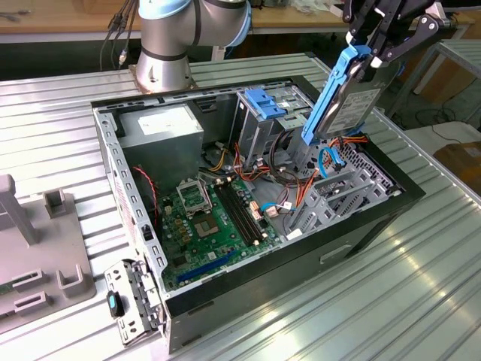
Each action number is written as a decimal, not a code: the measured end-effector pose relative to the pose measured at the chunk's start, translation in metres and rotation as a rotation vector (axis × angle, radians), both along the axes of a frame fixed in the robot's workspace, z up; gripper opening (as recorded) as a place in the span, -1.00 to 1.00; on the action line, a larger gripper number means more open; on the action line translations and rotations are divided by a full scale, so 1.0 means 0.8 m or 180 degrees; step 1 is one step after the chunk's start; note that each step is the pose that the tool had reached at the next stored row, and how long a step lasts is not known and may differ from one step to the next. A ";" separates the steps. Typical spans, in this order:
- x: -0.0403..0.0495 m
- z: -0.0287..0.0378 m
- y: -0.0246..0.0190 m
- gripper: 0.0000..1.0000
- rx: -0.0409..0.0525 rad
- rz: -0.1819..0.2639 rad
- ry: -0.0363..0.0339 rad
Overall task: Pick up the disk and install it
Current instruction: 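Pick up the disk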
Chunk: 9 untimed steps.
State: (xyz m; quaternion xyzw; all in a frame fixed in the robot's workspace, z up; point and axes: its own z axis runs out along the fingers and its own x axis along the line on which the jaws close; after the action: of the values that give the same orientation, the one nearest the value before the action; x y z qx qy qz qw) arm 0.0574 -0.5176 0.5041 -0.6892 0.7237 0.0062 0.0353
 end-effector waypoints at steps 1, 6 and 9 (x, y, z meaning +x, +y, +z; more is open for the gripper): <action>0.000 0.0000 0.0000 -0.26 0.0000 0.0000 0.0000; 0.000 0.0000 0.0000 -0.26 0.0000 0.0000 0.0000; 0.000 0.0000 -0.0027 -0.26 0.0000 0.0000 0.0000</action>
State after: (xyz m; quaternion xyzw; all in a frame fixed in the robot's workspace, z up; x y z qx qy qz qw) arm 0.0575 -0.5198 0.5042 -0.6892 0.7236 0.0061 0.0353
